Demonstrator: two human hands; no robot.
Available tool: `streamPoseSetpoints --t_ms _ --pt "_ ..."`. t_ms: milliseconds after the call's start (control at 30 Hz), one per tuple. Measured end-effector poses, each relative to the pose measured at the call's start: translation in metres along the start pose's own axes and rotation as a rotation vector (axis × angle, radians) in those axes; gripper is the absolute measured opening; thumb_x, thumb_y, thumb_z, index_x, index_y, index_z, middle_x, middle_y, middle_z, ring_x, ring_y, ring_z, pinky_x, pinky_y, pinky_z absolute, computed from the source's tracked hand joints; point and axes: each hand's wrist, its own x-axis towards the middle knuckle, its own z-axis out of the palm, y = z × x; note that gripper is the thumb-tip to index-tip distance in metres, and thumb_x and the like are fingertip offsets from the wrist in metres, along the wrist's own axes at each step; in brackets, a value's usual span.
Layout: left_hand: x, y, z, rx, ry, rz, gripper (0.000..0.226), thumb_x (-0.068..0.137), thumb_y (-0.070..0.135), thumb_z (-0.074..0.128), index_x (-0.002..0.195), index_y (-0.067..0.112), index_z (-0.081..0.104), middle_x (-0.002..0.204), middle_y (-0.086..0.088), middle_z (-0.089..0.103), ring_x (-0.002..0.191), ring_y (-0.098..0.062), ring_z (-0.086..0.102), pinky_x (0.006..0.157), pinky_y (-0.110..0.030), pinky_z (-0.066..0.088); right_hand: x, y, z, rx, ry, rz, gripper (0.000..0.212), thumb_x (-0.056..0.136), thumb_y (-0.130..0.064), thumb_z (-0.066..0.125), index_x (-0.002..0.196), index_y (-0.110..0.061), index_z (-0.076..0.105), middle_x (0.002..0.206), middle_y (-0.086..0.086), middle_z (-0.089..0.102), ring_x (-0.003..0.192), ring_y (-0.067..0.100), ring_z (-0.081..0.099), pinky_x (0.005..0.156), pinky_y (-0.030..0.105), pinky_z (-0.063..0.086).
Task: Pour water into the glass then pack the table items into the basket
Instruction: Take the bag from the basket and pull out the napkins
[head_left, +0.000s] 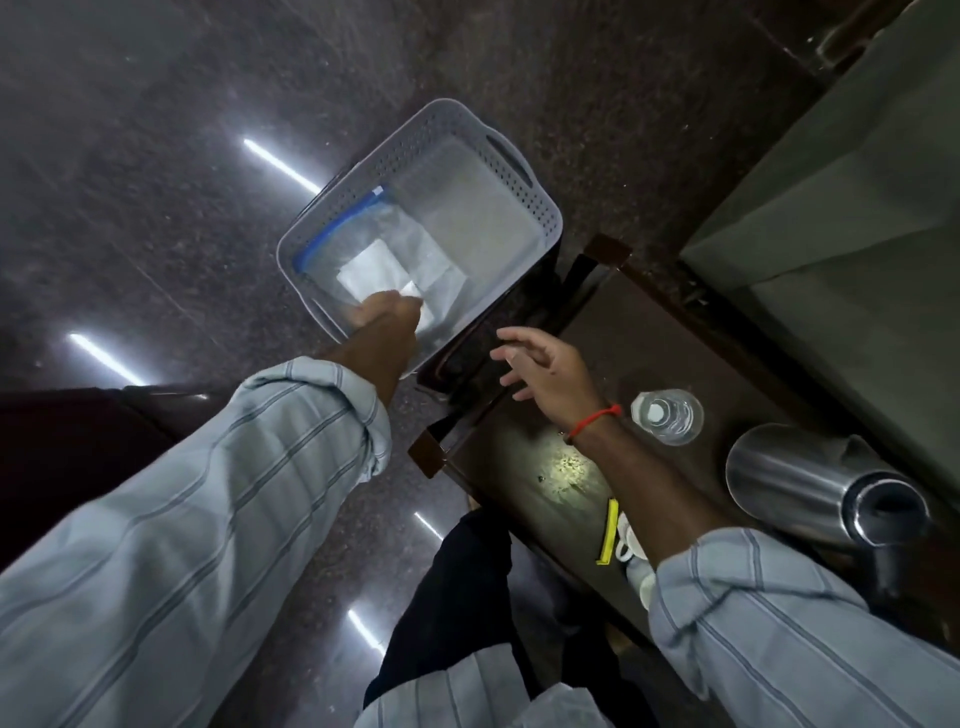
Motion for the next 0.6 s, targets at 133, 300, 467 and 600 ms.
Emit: streamPoseSetpoints --t_ms 133,300,467,600 --pt "0.005 -0.004 0.0 -0.016 0.244 0.129 0.028 0.091 0.008 0.066 0.115 0.016 0.074 0.119 -0.009 0.072 0.113 -0.028 0.07 0.097 -0.034 0.057 -0.007 0.013 -0.017 0.028 0.035 0.007 0.025 0.098 -0.016 0.056 0.111 -0.035 0.065 0.104 -0.004 0.075 0.076 0.012 0.069 0.063 0.03 0.055" --pt "-0.035 -0.001 -0.001 0.082 0.342 0.439 0.028 0.085 0.0 0.056 0.099 0.015 0.075 0.109 -0.008 0.065 0.1 -0.031 0.067 0.093 -0.041 0.055 -0.025 0.022 -0.026 0.084 0.052 0.006 0.025 0.098 -0.013 0.056 0.112 -0.031 0.066 0.103 -0.003 0.075 0.075 0.013 0.069 0.062 0.031 0.056" --pt "-0.107 -0.009 -0.017 -0.017 0.275 0.772 0.021 0.088 0.003 0.065 0.093 0.023 0.07 0.098 0.013 0.049 0.09 -0.004 0.054 0.084 -0.013 0.044 -0.045 0.011 -0.035 0.148 0.07 -0.076 0.031 0.095 -0.005 0.056 0.109 -0.03 0.067 0.102 -0.002 0.074 0.078 0.013 0.069 0.065 0.031 0.056" --pt "-0.182 -0.05 -0.022 0.062 0.112 0.944 0.007 0.089 0.0 0.071 0.087 0.006 0.068 0.092 -0.005 0.053 0.076 0.006 0.049 0.073 -0.007 0.038 -0.077 0.006 -0.064 0.203 0.113 -0.193 0.053 0.09 -0.005 0.07 0.137 -0.021 0.052 0.127 0.006 0.065 0.108 0.012 0.065 0.091 0.032 0.055"
